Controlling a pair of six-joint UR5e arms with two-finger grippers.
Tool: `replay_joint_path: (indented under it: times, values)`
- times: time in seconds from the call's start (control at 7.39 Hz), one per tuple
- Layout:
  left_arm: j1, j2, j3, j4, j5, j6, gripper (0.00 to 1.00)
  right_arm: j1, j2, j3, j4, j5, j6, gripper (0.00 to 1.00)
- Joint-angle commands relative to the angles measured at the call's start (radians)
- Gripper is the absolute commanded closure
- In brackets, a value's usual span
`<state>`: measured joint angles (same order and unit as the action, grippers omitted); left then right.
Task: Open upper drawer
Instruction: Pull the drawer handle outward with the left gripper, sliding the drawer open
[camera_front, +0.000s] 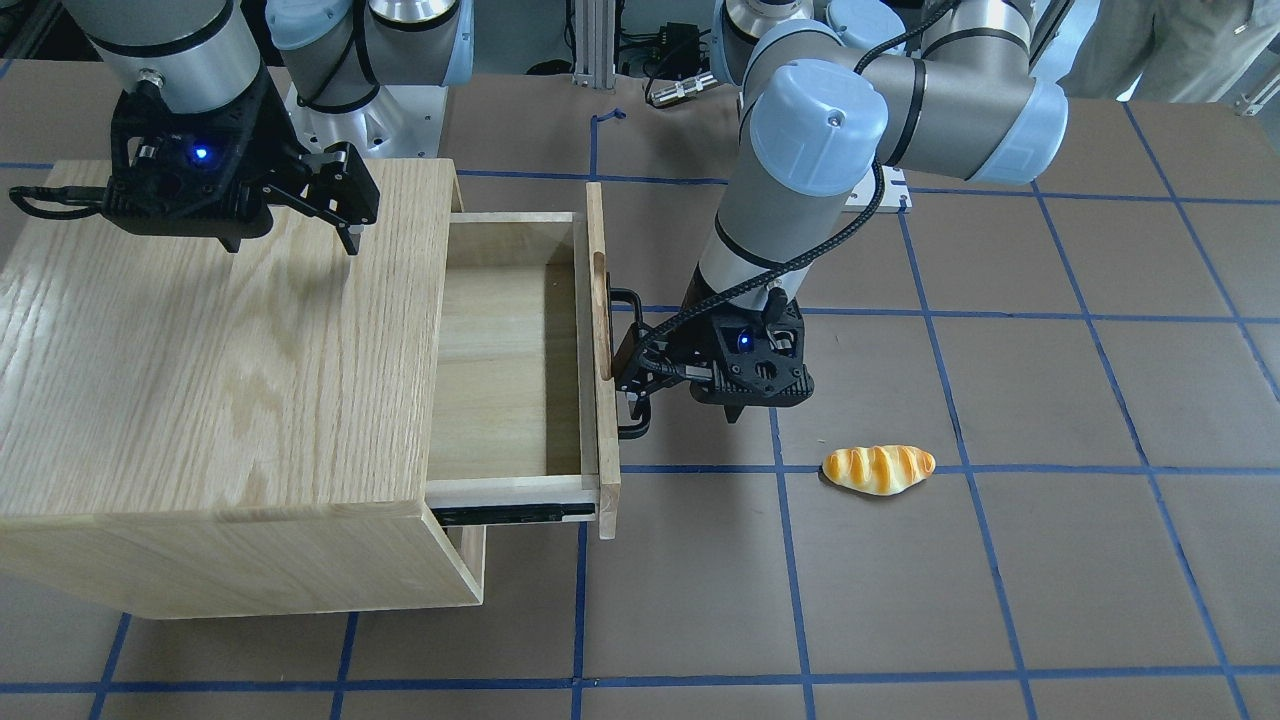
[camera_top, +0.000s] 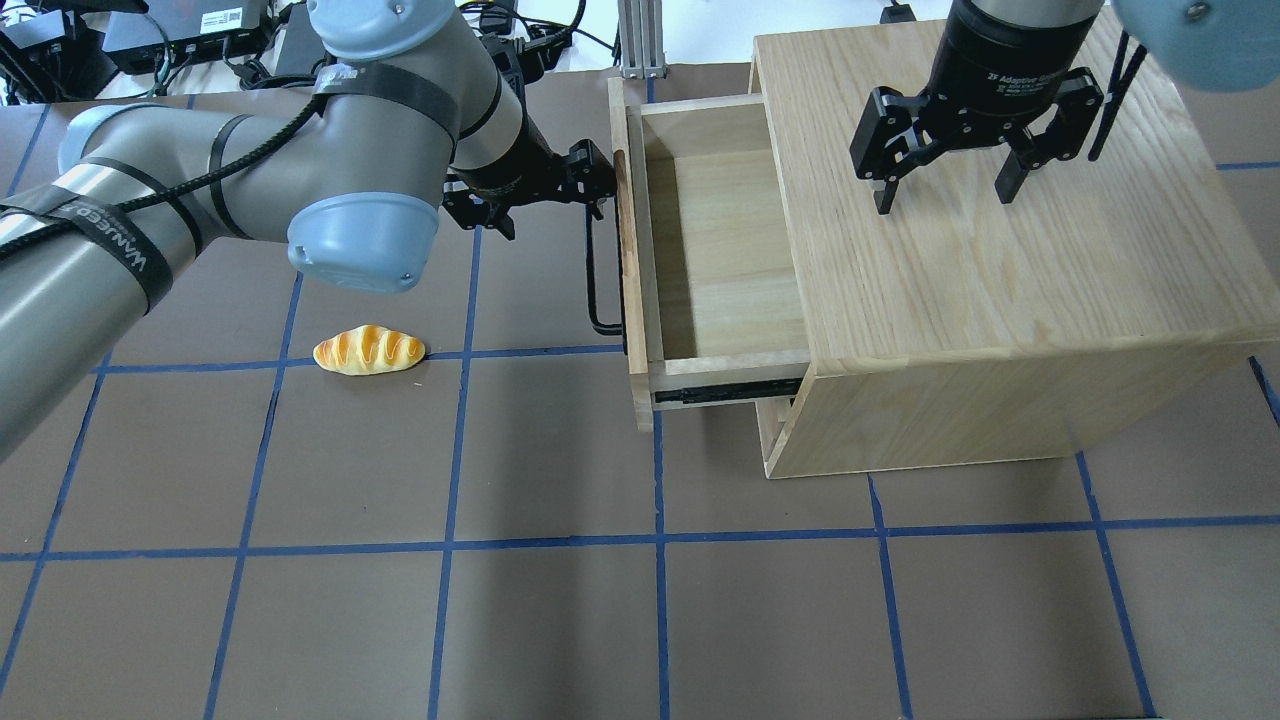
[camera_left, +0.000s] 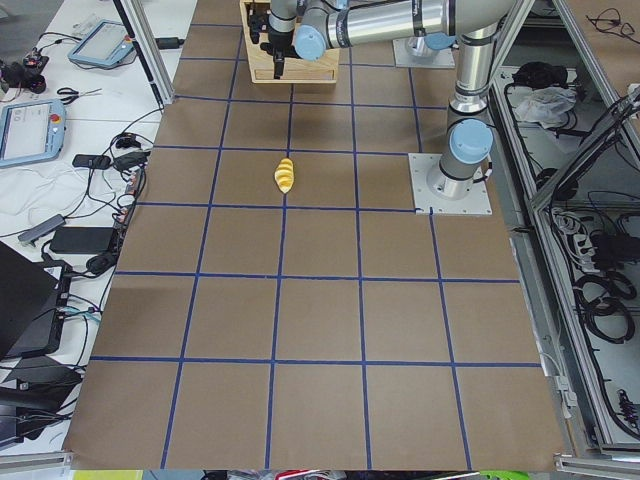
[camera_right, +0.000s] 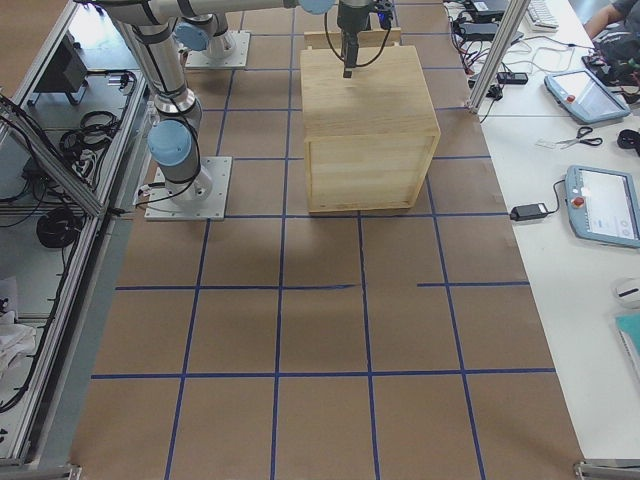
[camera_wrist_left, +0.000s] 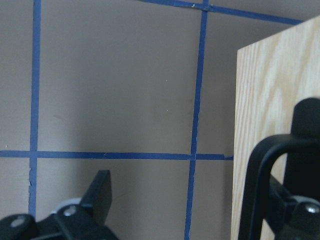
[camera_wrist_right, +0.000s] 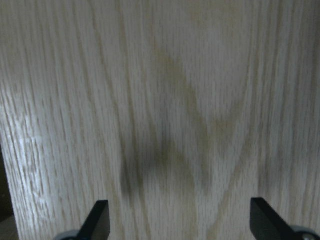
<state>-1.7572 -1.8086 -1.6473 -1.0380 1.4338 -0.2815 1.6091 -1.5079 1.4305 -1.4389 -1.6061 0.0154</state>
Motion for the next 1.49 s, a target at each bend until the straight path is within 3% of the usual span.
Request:
replay_joint_path:
  times: [0.0, 0.54, 1.35]
  values:
    - [0.005, 0.006, 0.000, -0.005, 0.000, 0.013, 0.00, 0.000, 0.000, 0.001, 0.000, 0.000, 0.000, 0.00]
    - [0.025, 0.015, 0.000, -0.007, -0.001, 0.033, 0.00, 0.000, 0.000, -0.001, 0.000, 0.000, 0.000, 0.00]
    - [0.088, 0.086, 0.015, -0.197, -0.001, 0.123, 0.00, 0.000, 0.000, 0.001, 0.000, 0.000, 0.000, 0.00]
